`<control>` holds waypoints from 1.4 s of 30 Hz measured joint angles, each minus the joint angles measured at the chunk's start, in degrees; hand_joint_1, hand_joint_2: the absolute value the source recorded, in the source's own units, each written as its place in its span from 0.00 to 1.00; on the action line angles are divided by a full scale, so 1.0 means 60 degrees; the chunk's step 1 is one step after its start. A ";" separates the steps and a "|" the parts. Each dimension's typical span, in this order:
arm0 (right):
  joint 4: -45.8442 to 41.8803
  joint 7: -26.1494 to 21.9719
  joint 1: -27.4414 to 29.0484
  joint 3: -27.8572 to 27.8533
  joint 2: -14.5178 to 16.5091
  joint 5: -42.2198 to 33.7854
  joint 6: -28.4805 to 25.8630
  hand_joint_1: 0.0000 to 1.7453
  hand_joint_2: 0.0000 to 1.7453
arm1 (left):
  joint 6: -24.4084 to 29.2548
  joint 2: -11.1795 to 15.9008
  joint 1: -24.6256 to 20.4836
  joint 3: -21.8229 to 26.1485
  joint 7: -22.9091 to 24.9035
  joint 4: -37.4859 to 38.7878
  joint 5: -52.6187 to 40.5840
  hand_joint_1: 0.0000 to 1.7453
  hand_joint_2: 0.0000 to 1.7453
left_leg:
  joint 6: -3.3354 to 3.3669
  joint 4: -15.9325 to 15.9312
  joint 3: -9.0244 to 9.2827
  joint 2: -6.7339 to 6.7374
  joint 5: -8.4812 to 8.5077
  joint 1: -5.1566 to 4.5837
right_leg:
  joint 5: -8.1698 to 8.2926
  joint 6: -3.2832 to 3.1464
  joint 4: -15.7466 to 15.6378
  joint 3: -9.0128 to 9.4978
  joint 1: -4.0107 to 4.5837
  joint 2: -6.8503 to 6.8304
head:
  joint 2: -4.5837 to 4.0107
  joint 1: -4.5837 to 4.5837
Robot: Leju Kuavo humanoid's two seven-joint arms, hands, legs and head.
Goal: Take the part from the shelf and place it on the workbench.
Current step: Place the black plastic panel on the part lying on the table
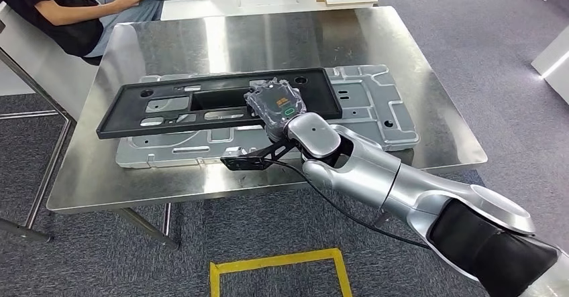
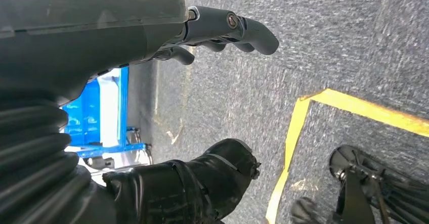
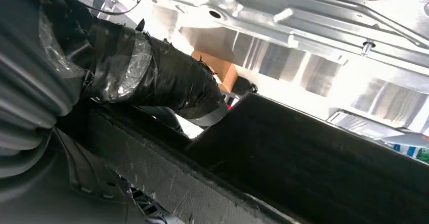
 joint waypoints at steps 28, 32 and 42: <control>0.1413 -0.0323 -0.0993 0.0036 0.0472 -0.0289 0.0352 1.00 1.00 | -0.0014 0.0084 0.0007 -0.0004 0.0093 0.0004 0.0067 0.00 1.00 | -0.0114 0.0192 0.0003 0.0036 -0.0233 0.0065 | -0.0350 -0.0002 0.0389 -0.0251 -0.0021 -0.0015 | 0.0001 -0.0045; 0.1532 -0.0355 -0.0972 0.0139 0.0480 -0.0291 0.0351 1.00 1.00 | -0.0005 0.0087 0.0004 -0.0004 0.0094 0.0004 0.0061 0.00 1.00 | -0.0070 0.0280 0.0060 -0.0015 -0.0340 0.0020 | 0.0363 -0.0106 -0.0113 -0.0200 0.0007 -0.0016 | 0.0001 -0.0042; 0.1745 -0.0364 -0.1012 0.0171 0.0574 -0.0338 0.0269 1.00 1.00 | 0.0016 0.0095 0.0015 -0.0011 0.0099 0.0007 -0.0019 0.00 1.00 | -0.0529 0.1583 -0.0491 0.0020 -0.1143 0.0041 | 0.0969 -0.0440 -0.2101 0.0834 -0.0008 -0.0016 | -0.0001 -0.0095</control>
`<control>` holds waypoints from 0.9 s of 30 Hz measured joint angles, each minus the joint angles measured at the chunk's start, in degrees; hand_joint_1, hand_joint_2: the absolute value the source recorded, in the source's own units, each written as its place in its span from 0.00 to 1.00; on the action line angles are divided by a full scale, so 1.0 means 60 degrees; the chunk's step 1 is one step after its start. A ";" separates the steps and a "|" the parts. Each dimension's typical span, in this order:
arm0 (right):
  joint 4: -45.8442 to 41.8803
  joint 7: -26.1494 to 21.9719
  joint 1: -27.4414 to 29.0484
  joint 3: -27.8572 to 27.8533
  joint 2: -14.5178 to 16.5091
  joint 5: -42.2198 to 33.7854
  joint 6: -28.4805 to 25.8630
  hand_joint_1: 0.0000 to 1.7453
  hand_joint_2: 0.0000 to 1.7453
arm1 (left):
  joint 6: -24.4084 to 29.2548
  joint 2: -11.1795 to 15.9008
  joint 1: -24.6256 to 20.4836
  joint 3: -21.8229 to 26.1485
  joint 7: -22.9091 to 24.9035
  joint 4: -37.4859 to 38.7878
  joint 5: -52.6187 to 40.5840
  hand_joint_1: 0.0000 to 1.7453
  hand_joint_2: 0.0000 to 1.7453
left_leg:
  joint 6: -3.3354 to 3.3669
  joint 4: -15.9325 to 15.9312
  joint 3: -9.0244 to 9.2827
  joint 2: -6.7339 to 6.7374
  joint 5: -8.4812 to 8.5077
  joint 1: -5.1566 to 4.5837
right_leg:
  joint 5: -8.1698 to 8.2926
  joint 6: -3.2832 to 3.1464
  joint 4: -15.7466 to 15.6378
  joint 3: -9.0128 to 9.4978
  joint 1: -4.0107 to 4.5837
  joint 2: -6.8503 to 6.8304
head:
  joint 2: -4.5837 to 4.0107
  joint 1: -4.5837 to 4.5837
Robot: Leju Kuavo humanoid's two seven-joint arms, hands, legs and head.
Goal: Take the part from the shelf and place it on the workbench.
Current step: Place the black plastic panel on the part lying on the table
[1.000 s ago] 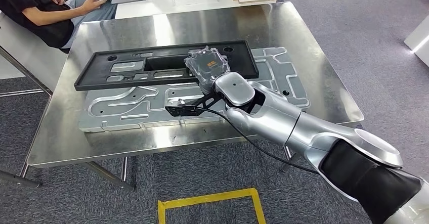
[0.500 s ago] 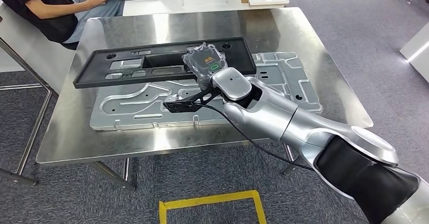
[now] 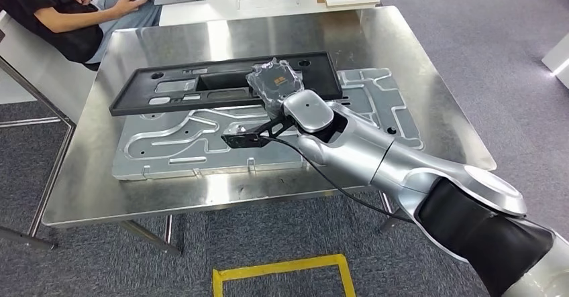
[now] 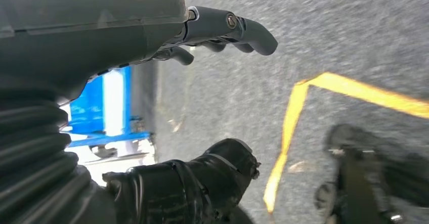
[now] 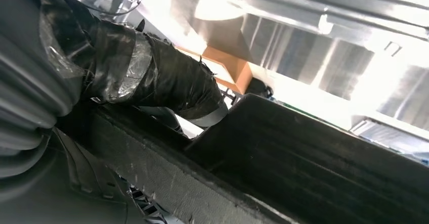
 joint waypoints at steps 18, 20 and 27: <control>0.0210 0.0005 0.0232 0.0274 -0.0057 -0.0096 -0.0044 1.00 1.00 | -0.0101 0.0087 0.0002 -0.0097 -0.0055 0.0000 -0.0179 0.00 1.00 | 0.0421 -0.1432 0.0507 0.0033 0.0934 0.0015 | -0.1321 0.0423 0.2686 -0.1242 -0.0031 0.0030 | 0.0002 0.0049; 0.0228 0.0005 0.0312 0.0335 -0.0077 -0.0096 -0.0044 1.00 1.00 | -0.0127 0.0095 -0.0001 -0.0138 -0.0080 0.0000 -0.0204 0.00 1.00 | 0.0440 -0.1398 0.0528 0.0020 0.0894 -0.0001 | -0.1010 0.0379 0.2594 -0.1301 -0.0027 0.0030 | 0.0002 0.0050; 0.0250 0.0009 0.0338 0.0380 -0.0115 -0.0096 -0.0061 1.00 1.00 | -0.0124 0.0127 -0.0003 -0.0208 -0.0073 0.0000 -0.0189 0.00 1.00 | 0.0210 -0.1295 0.0552 0.0004 0.0727 -0.0036 | -0.0034 0.0146 0.0152 -0.0157 0.0087 0.0049 | 0.0001 0.0043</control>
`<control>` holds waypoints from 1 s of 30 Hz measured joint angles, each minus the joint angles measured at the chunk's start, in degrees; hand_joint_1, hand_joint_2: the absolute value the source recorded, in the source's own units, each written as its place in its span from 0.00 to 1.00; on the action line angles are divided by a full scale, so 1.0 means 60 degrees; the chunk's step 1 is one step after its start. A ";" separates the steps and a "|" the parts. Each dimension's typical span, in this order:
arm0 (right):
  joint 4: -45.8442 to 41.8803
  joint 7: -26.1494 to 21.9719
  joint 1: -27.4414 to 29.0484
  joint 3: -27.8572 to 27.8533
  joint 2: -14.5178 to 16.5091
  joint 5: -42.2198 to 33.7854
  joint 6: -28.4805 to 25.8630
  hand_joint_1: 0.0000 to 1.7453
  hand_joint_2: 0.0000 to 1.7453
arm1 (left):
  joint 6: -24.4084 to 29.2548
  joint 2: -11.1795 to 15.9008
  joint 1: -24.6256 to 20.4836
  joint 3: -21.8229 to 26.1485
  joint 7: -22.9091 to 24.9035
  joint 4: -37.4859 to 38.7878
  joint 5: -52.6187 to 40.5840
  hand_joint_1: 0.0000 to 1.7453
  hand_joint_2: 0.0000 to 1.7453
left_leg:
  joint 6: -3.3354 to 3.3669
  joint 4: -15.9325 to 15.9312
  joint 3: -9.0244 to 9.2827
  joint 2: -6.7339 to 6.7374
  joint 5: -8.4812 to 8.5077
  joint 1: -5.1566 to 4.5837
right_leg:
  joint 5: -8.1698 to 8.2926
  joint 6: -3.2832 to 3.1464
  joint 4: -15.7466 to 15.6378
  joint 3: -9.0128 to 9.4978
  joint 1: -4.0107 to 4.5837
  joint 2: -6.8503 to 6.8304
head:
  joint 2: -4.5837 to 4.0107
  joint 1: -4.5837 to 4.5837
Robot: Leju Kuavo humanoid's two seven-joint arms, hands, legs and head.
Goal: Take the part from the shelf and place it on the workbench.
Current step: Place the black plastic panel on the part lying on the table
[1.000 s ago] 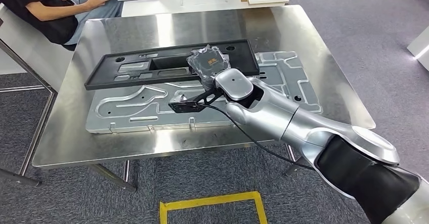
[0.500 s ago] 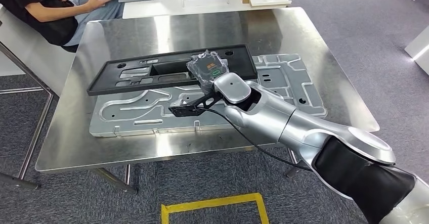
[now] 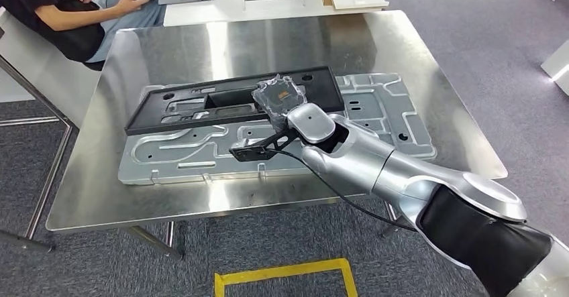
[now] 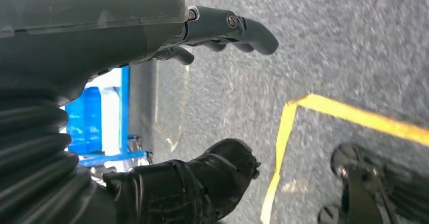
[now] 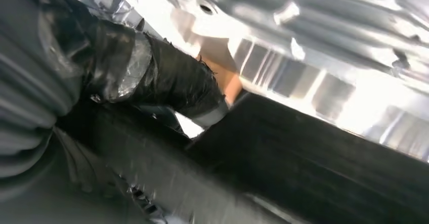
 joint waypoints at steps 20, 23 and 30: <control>0.0085 -0.0099 0.0176 0.0076 -0.0017 0.0002 -0.0133 1.00 1.00 | 0.0108 0.0098 -0.0016 -0.0036 0.0069 0.0001 -0.0003 0.00 1.00 | 0.0135 -0.0179 -0.0067 0.0034 0.0261 0.0066 | -0.0746 0.0203 0.0594 0.0115 -0.0053 -0.0015 | 0.0000 0.0020; 0.0107 -0.0107 0.0228 0.0082 -0.0018 0.0004 -0.0147 1.00 1.00 | 0.0079 0.0098 -0.0021 -0.0036 0.0069 0.0000 -0.0004 0.00 1.00 | 0.0255 -0.0172 0.0007 0.0036 0.0173 0.0049 | -0.1336 0.0230 0.2437 -0.0936 -0.0052 -0.0021 | -0.0003 0.0036; 0.0159 -0.0129 0.0287 0.0097 -0.0018 0.0013 -0.0154 1.00 1.00 | 0.0081 0.0100 -0.0018 -0.0037 0.0035 0.0002 -0.0001 0.00 1.00 | 0.0118 0.0067 0.0142 -0.0028 -0.0162 0.0012 | 0.0124 0.0064 0.0167 -0.0200 0.0001 -0.0011 | 0.0001 0.0022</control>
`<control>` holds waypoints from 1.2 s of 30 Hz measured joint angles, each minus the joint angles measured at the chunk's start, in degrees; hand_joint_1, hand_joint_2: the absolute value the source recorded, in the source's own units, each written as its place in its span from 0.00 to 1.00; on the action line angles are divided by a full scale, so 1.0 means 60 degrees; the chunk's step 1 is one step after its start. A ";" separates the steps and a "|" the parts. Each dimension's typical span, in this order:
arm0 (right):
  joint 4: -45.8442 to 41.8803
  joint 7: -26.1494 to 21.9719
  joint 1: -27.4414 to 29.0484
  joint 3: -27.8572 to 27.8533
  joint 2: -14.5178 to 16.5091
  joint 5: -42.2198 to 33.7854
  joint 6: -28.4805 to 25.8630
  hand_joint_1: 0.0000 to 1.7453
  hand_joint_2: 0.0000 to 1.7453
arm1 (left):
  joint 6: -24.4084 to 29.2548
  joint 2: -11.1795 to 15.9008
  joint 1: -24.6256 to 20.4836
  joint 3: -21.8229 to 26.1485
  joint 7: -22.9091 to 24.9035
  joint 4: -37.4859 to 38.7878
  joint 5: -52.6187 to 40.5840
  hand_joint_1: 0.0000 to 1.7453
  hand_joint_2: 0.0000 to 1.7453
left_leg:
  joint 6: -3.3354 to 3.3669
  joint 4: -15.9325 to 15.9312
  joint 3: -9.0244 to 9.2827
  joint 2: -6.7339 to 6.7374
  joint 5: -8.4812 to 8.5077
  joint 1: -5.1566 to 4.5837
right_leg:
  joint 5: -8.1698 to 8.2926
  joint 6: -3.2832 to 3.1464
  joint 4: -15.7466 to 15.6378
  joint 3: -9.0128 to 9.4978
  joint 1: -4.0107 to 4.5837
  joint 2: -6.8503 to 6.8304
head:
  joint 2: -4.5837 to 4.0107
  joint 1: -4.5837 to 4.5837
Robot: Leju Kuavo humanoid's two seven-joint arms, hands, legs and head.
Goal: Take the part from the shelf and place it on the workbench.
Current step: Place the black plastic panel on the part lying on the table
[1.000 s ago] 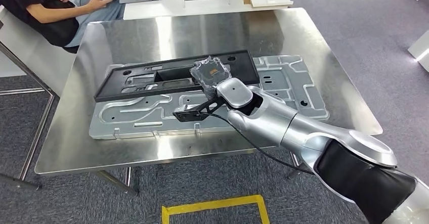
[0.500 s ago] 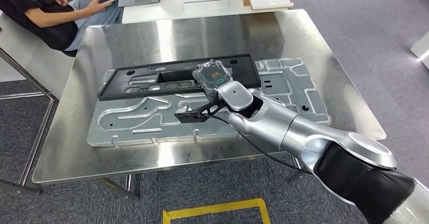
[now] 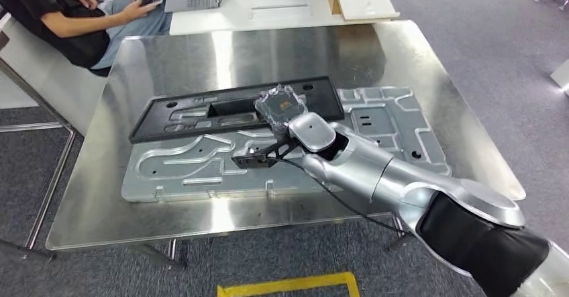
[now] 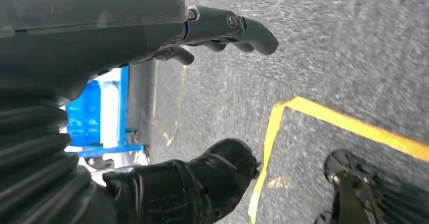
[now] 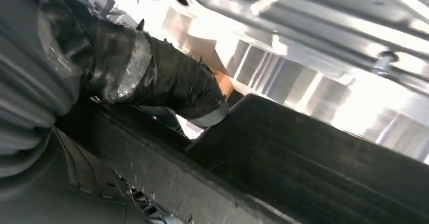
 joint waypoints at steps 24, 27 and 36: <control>0.0104 -0.0117 0.0498 -0.0058 -0.0106 -0.0134 -0.0336 1.00 1.00 | 0.0050 0.0049 -0.0008 -0.0014 -0.0049 -0.0002 -0.0068 0.00 1.00 | 0.0101 -0.0280 -0.0059 0.0092 0.0328 0.0033 | -0.1343 0.0128 0.2014 -0.0637 -0.0027 0.0036 | -0.0002 -0.0032; 0.0161 -0.0191 0.0702 -0.0058 -0.0109 -0.0144 -0.0353 1.00 1.00 | 0.0033 0.0046 -0.0011 -0.0014 -0.0103 -0.0002 -0.0067 0.00 1.00 | 0.0110 -0.0202 -0.0050 0.0060 0.0257 0.0039 | -0.0956 0.0147 0.2011 -0.0778 -0.0071 0.0013 | -0.0002 -0.0028; 0.0327 -0.0415 0.0790 -0.0065 -0.0010 -0.0162 -0.0498 1.00 1.00 | -0.0084 0.0066 -0.0016 -0.0014 -0.0151 -0.0002 -0.0025 0.00 1.00 | -0.0258 0.0391 -0.0253 0.0056 -0.0212 0.0006 | -0.0190 -0.0150 -0.0088 0.0220 -0.0099 0.0000 | -0.0001 -0.0071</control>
